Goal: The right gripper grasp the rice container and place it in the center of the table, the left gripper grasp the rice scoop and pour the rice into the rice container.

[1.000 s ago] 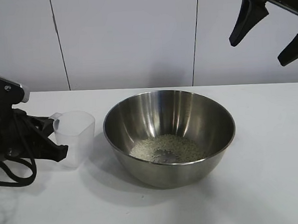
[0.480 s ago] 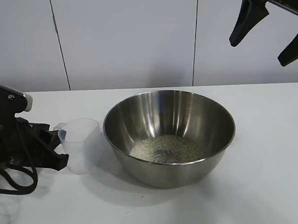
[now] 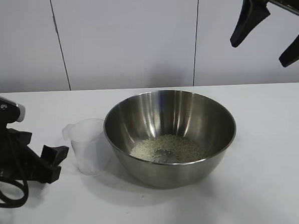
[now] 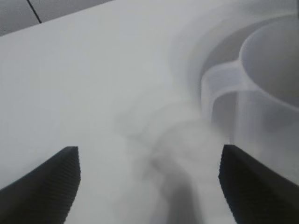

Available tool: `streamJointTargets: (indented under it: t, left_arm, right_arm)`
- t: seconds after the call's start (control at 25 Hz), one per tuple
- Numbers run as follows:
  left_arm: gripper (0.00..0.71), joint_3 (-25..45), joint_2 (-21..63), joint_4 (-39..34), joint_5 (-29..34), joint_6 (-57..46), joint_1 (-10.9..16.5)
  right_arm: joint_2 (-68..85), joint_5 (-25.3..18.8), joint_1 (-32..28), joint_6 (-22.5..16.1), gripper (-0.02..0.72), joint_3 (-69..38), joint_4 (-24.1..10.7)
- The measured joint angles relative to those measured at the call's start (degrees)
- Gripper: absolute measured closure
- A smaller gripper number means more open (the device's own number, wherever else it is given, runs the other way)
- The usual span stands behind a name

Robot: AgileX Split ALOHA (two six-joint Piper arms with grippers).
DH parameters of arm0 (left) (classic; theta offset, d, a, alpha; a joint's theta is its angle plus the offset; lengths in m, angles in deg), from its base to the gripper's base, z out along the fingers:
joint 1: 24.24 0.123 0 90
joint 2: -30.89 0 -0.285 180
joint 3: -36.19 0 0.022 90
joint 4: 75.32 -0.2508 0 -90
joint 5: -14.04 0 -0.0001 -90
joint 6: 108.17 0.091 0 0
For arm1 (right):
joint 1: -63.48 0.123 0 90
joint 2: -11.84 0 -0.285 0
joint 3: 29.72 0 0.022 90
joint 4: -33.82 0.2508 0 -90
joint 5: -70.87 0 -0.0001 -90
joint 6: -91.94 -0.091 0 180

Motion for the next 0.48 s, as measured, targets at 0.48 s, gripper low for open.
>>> streamJointTargets:
  t: [0.48]
  left_arm:
    - [0.108,5.4,15.1,2.9,1.3,-0.4,0.0]
  right_arm:
    - [0.0,-0.2,0.0,0.0,0.042,0.0,0.0]
